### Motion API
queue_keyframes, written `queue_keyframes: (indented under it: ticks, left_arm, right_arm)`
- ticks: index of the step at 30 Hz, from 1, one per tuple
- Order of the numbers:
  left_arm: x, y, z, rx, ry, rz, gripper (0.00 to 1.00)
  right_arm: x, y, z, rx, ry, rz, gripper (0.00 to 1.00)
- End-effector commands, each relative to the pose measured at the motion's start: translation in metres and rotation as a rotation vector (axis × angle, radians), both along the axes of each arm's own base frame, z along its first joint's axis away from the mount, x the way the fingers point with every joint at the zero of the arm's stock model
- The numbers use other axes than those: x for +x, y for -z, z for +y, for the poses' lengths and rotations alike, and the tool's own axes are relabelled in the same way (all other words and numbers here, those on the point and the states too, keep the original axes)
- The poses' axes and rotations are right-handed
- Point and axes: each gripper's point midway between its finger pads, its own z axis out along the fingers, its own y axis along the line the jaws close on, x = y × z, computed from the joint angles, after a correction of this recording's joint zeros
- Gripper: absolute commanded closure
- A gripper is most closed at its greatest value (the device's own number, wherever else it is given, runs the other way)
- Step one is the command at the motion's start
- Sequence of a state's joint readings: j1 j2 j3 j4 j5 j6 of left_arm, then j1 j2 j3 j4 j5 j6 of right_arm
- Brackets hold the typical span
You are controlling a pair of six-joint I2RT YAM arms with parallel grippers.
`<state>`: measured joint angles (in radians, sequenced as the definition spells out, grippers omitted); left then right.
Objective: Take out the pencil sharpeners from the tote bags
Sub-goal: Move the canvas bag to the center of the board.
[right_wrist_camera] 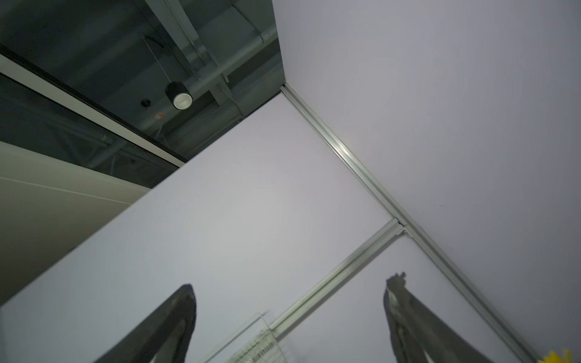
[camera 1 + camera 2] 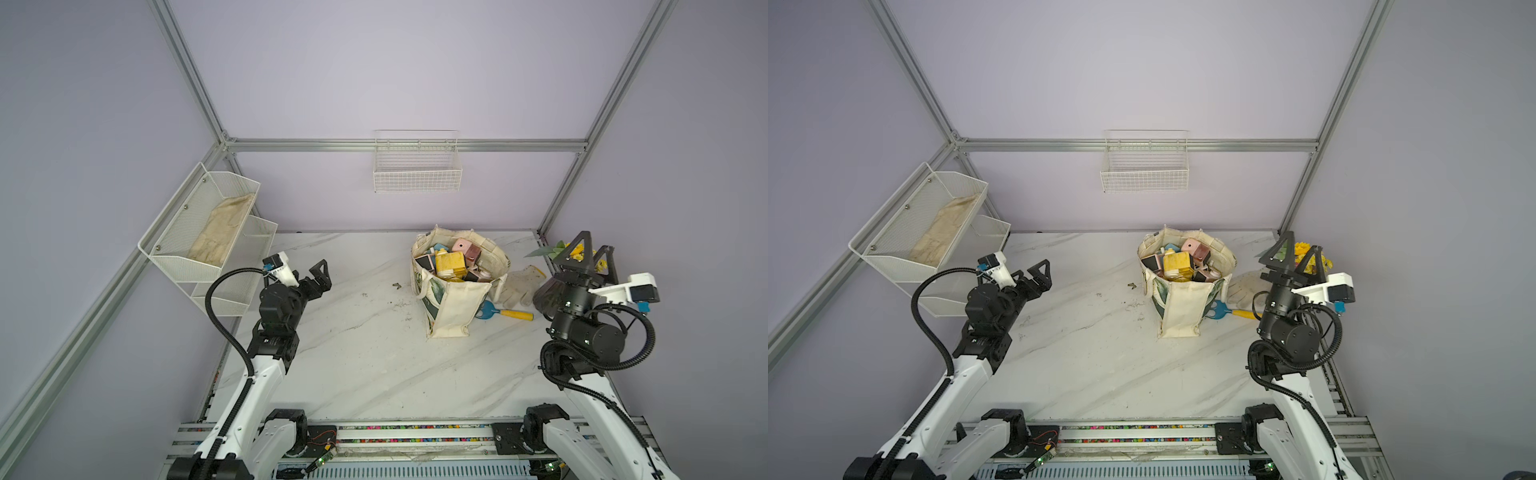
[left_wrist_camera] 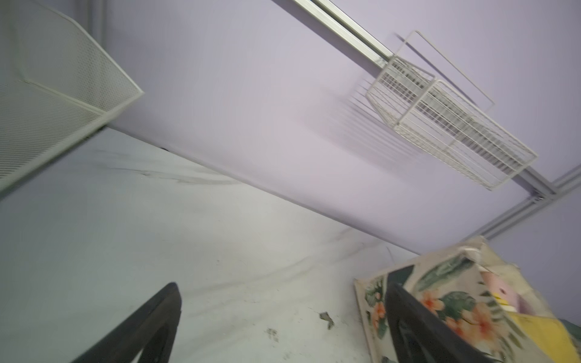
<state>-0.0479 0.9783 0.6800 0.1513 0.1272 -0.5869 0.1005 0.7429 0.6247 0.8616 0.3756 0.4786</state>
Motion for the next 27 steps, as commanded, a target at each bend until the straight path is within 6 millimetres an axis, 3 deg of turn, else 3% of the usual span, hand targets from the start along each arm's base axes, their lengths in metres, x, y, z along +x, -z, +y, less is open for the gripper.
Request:
queue_keyframes:
  ticks: [1, 5, 12, 15, 21, 27]
  left_arm:
    - [0.006, -0.044, -0.074, -0.163, 0.314, 0.085, 0.02]
    - [0.026, -0.04, -0.134, -0.041, 0.395, 0.232, 0.02]
    - [0.049, -0.046, -0.202, 0.051, 0.488, 0.298, 0.04]
    - [0.061, -0.035, -0.222, 0.113, 0.499, 0.329, 0.05]
    - [0.088, 0.004, -0.234, 0.256, 0.432, 0.457, 0.11]
    - [0.089, 0.023, -0.24, 0.312, 0.457, 0.509, 0.33]
  right_arm:
    - [0.054, 0.043, 0.034, -0.042, -0.196, 0.3, 0.1]
    - [0.083, 0.05, 0.052, -0.124, -0.259, 0.445, 0.1]
    - [0.095, 0.069, 0.067, -0.17, -0.32, 0.47, 0.1]
    - [0.102, 0.074, 0.068, -0.177, -0.323, 0.497, 0.11]
    - [0.109, 0.084, 0.07, -0.189, -0.323, 0.532, 0.11]
    - [0.112, 0.089, 0.07, -0.191, -0.32, 0.549, 0.11]
